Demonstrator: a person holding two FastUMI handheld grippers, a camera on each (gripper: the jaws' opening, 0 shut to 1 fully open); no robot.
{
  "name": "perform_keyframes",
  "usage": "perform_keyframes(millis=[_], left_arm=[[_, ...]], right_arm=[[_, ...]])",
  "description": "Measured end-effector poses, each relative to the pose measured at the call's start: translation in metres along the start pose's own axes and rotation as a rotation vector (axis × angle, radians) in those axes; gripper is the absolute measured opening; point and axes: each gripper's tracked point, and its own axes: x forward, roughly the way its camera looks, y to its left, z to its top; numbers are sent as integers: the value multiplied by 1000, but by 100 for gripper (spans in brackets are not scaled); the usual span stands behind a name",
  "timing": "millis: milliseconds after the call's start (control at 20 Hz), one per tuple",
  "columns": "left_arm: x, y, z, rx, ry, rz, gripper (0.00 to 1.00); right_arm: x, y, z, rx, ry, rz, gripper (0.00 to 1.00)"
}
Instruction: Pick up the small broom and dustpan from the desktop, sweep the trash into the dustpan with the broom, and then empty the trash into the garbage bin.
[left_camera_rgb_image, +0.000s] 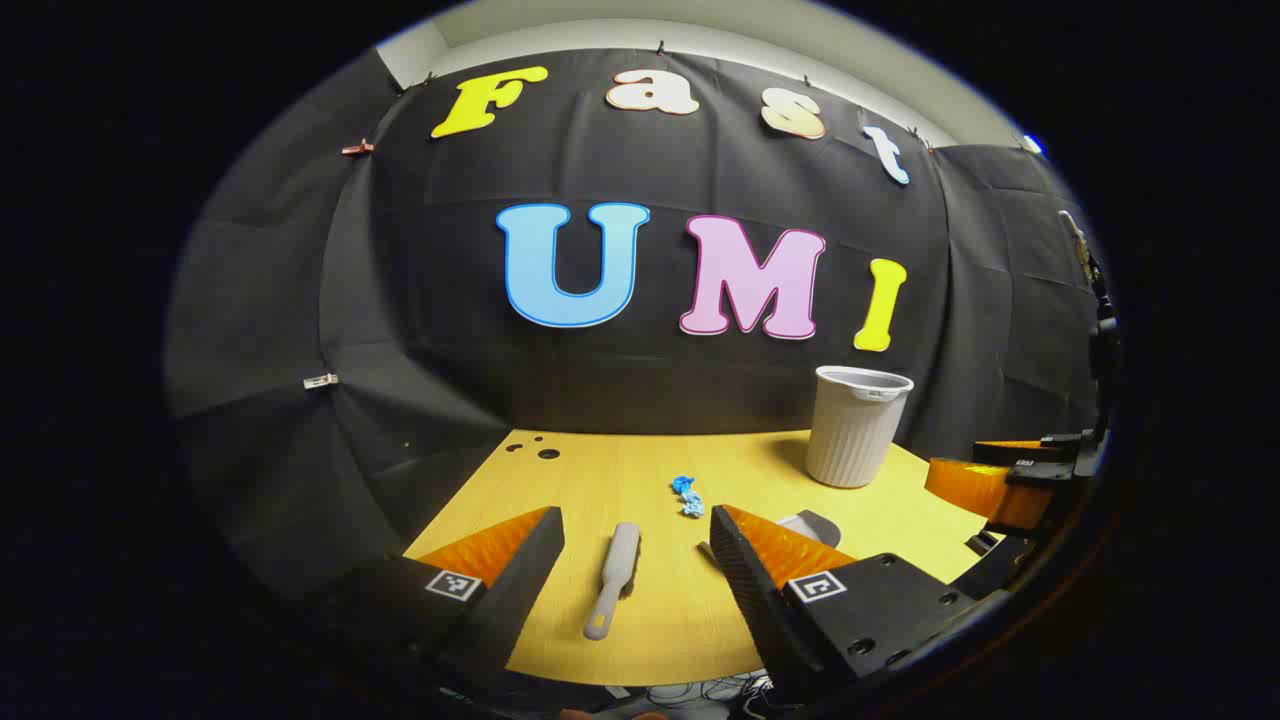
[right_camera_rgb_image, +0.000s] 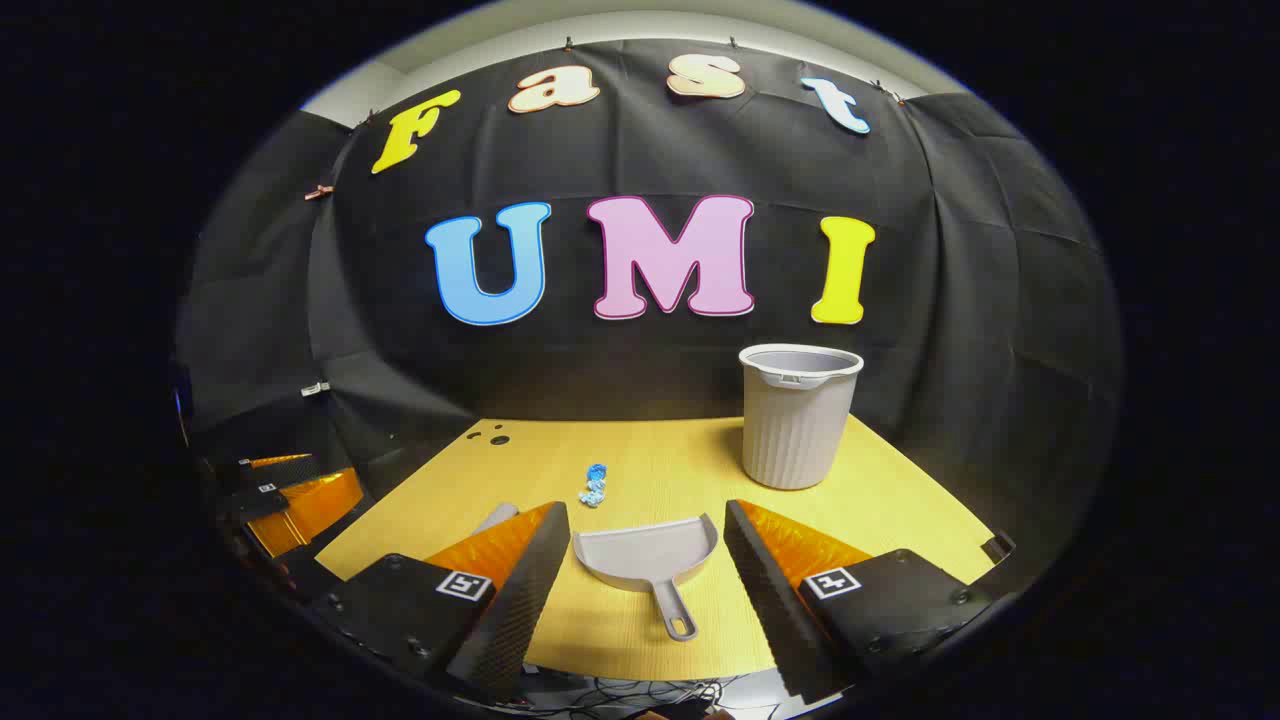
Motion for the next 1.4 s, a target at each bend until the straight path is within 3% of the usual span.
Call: perform_keyframes(millis=[750,1150,1200,1400], left_arm=[[46,35,-39,-117,184,67,96],[79,37,-106,-142,505,6,96],[85,37,-114,-153,543,1,92],[106,45,-152,-129,716,-3,96]], right_arm=[[57,-12,-23,-6,155,38,98],[92,-8,-35,-10,267,101,98],[97,-7,-35,-17,274,107,98],[113,-11,-43,-6,318,121,99]])
